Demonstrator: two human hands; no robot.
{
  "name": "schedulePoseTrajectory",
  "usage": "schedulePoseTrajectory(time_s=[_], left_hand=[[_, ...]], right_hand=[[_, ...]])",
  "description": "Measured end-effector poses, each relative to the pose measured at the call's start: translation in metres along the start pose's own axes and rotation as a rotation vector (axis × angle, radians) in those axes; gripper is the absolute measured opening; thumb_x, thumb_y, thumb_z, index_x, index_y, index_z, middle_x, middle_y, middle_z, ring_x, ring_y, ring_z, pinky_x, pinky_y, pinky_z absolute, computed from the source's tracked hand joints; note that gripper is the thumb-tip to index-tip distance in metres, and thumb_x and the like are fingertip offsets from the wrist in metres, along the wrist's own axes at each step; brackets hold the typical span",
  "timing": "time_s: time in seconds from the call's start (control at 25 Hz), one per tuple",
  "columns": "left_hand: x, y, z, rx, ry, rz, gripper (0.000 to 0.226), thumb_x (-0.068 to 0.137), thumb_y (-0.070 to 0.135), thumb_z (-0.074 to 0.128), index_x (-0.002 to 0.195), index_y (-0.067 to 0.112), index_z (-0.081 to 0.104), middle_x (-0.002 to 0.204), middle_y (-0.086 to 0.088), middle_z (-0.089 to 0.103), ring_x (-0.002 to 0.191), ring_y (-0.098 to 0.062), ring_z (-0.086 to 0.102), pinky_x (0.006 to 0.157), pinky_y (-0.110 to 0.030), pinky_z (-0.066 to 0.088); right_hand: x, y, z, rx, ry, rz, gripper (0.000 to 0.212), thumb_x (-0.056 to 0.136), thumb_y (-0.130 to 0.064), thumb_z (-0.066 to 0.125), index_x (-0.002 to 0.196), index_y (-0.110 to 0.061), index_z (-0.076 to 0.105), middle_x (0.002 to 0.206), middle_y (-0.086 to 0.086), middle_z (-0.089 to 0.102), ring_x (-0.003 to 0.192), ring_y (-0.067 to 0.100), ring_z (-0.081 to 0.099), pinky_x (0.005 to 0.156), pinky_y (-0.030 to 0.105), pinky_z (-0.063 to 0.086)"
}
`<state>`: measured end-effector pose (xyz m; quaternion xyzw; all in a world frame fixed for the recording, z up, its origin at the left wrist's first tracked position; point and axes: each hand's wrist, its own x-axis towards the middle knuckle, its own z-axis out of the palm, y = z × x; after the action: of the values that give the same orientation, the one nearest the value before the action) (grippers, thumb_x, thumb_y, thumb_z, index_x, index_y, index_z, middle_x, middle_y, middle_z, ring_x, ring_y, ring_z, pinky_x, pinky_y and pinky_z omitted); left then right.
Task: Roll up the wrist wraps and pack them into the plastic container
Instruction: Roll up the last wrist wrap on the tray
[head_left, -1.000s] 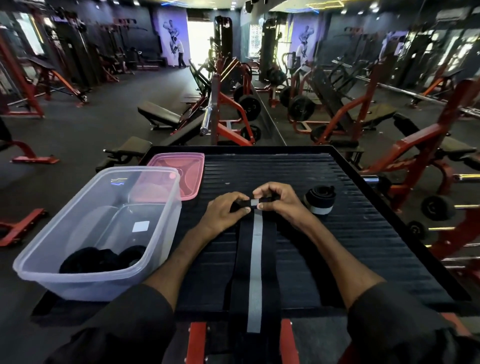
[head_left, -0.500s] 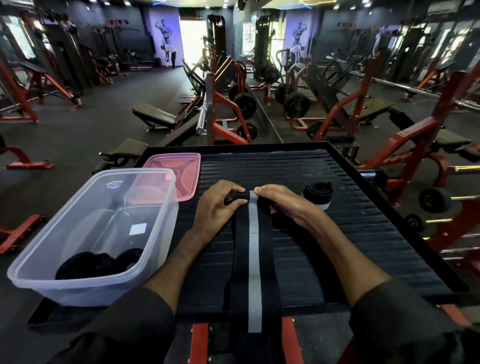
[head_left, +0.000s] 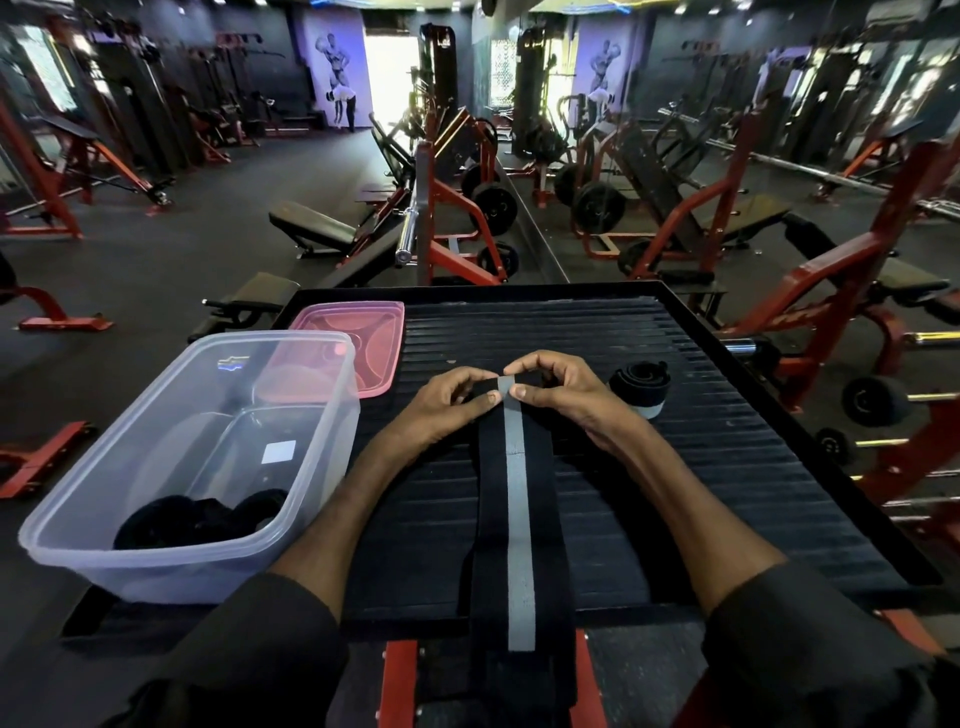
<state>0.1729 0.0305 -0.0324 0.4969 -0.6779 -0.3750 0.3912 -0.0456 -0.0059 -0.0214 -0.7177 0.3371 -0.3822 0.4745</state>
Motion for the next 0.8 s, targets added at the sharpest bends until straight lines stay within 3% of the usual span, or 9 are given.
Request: schedulePoseTrajectory(time_s=[0.2,0.32,0.44,0.52,0.68,0.8], left_hand=[[-0.0010,-0.0012,0.0024,0.119,0.174,0.121,0.034,0.081,0.016,0.083,0.113,0.016,0.071,0.104,0.009,0.071,0.094,0.005,0.065,0.084,-0.011,0.048],[-0.0020,-0.0054,0.0048,0.228,0.261,0.231,0.036,0.075,0.018,0.087,0.109,0.017,0.072,0.103,0.005,0.072,0.097,-0.008,0.067,0.088,-0.026,0.054],[-0.0025,-0.0070,0.0069,0.309,0.280,0.302,0.036,0.075,0.023,0.086,0.107,0.018,0.072,0.102,0.007,0.071,0.097,-0.009,0.066,0.088,-0.031,0.054],[-0.0036,-0.0072,0.0082,0.362,0.295,0.352,0.035,0.075,0.024,0.086,0.106,0.019,0.071,0.102,0.007,0.070,0.095,-0.008,0.065,0.086,-0.030,0.053],[-0.0042,-0.0084,0.0074,0.351,0.321,0.378,0.033,0.076,0.022,0.086,0.106,0.017,0.072,0.102,0.007,0.070,0.094,-0.007,0.065,0.082,-0.027,0.054],[-0.0025,-0.0043,0.0055,0.240,0.257,0.241,0.033,0.080,0.021,0.084,0.110,0.017,0.070,0.108,0.007,0.070,0.101,-0.007,0.065,0.090,-0.026,0.053]], right_hand=[[0.0020,0.0005,0.0031,-0.013,0.014,-0.055,0.028,0.083,0.009,0.074,0.109,0.000,0.072,0.104,0.000,0.071,0.096,0.003,0.066,0.086,0.018,0.051],[0.0027,-0.0032,0.0001,0.133,-0.037,0.126,0.033,0.084,0.008,0.070,0.109,-0.012,0.075,0.106,0.000,0.074,0.098,0.013,0.065,0.086,0.028,0.050],[0.0053,-0.0069,-0.0031,0.401,0.031,0.340,0.029,0.088,-0.008,0.072,0.115,-0.020,0.073,0.119,0.007,0.076,0.105,0.020,0.067,0.091,0.038,0.051],[0.0072,-0.0035,-0.0022,0.303,0.089,0.380,0.025,0.092,-0.021,0.071,0.117,-0.017,0.072,0.114,0.008,0.076,0.102,0.022,0.065,0.086,0.036,0.052],[0.0050,0.0021,0.0021,-0.040,-0.052,0.341,0.041,0.095,-0.057,0.059,0.102,-0.017,0.068,0.096,0.001,0.063,0.091,0.018,0.055,0.073,0.030,0.044],[0.0019,-0.0019,0.0015,-0.051,-0.017,0.280,0.043,0.099,-0.052,0.059,0.106,-0.011,0.068,0.100,0.004,0.067,0.094,0.016,0.058,0.074,0.030,0.045]])
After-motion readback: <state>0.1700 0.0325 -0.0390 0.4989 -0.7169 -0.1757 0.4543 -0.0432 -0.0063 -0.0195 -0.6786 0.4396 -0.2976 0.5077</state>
